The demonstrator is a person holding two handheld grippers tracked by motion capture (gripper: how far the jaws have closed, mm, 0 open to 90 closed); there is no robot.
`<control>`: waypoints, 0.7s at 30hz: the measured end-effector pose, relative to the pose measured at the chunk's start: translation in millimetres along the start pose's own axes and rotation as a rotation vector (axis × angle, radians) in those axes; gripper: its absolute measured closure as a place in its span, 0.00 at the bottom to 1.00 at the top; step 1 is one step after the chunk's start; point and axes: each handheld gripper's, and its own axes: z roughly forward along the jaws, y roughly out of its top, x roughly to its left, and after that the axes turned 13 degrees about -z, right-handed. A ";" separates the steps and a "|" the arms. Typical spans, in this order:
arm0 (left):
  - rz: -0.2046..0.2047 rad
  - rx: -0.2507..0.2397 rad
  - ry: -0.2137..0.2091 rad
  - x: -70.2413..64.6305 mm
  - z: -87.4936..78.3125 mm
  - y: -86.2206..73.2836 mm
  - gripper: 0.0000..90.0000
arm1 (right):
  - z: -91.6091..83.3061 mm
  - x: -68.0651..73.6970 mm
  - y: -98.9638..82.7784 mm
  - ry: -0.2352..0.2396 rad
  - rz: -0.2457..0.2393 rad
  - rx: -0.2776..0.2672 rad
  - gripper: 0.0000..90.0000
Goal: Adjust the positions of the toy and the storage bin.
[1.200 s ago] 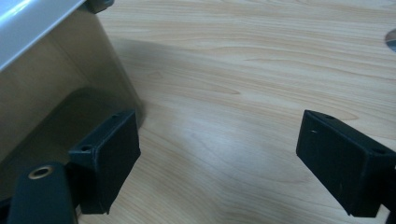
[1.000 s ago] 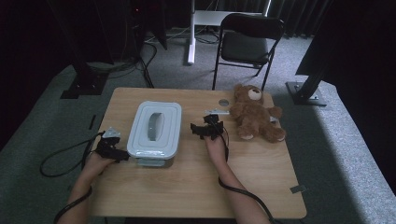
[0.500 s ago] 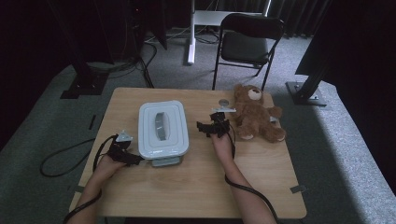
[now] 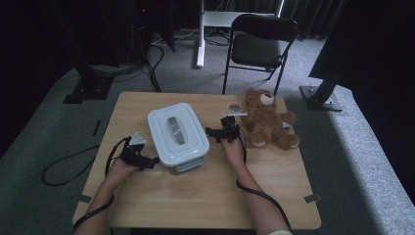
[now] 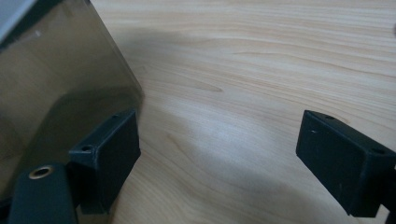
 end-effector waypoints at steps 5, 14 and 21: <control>-0.082 -0.059 0.053 14.7 -1.3 10.5 0.01 | 17.6 0.4 7.8 0.022 -0.021 0.021 0.14; -0.072 -0.065 0.058 8.0 1.8 14.8 0.01 | 26.4 11.4 15.0 0.069 -0.067 0.025 0.14; -0.059 -0.037 0.043 1.6 2.7 15.0 0.01 | 26.8 11.4 12.0 0.114 -0.076 0.019 0.16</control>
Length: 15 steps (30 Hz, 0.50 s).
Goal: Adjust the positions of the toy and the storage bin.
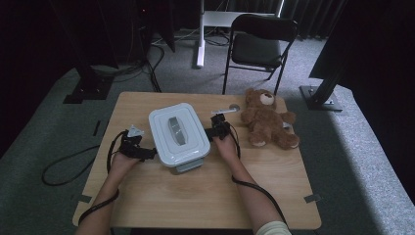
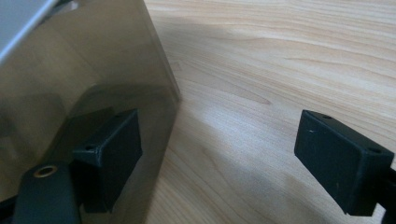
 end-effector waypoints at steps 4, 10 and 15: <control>0.017 0.012 -0.004 -5.6 -1.4 -0.3 0.01 | -2.7 -1.0 -2.7 0.026 -0.006 -0.004 0.18; 0.022 0.019 -0.018 -17.5 -4.0 -4.1 0.01 | -12.2 0.3 -12.1 0.017 -0.018 -0.023 0.19; 0.023 0.017 -0.030 -28.5 -7.8 -8.7 0.01 | -22.8 1.6 -20.7 0.020 -0.025 -0.028 0.19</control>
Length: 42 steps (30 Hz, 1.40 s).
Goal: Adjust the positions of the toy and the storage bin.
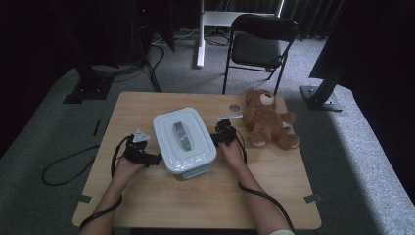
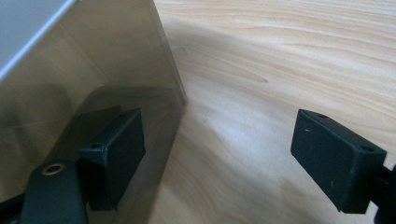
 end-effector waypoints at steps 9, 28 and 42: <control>0.019 0.008 -0.018 -22.0 -5.5 -10.3 0.01 | -20.2 5.0 -15.4 -0.010 -0.029 -0.009 0.19; 0.075 0.040 -0.090 -45.8 -9.7 -20.7 0.01 | -61.1 9.1 -38.4 -0.131 -0.099 -0.051 0.15; 0.028 0.063 -0.068 -26.7 -29.0 -34.5 0.01 | -88.6 12.1 -80.0 -0.130 -0.186 -0.021 0.15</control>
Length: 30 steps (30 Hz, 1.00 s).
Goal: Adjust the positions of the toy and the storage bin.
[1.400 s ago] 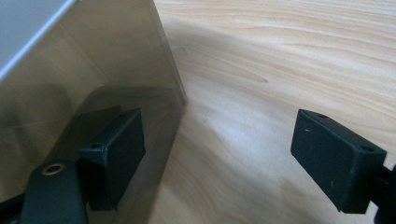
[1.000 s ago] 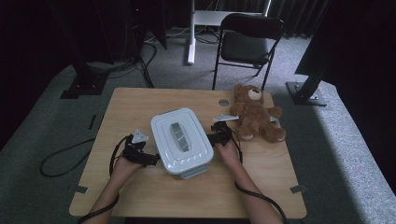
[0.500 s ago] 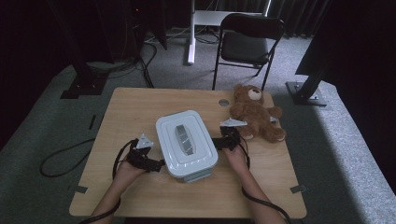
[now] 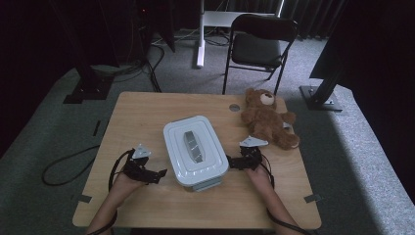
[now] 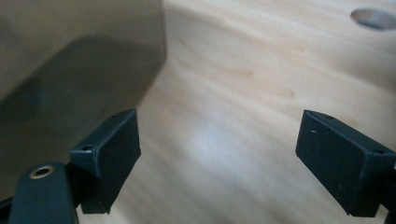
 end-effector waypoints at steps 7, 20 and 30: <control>-0.037 -0.011 0.012 10.9 -17.5 -10.7 0.01 | -18.2 -5.0 -31.4 -0.022 0.019 0.028 0.14; -0.059 -0.066 0.053 10.2 -61.1 -1.8 0.01 | -61.4 -16.8 -71.7 -0.086 0.077 0.052 0.14; 0.006 -0.099 -0.031 -19.8 -71.1 22.5 0.01 | -76.2 -21.0 -89.9 -0.102 0.072 0.105 0.14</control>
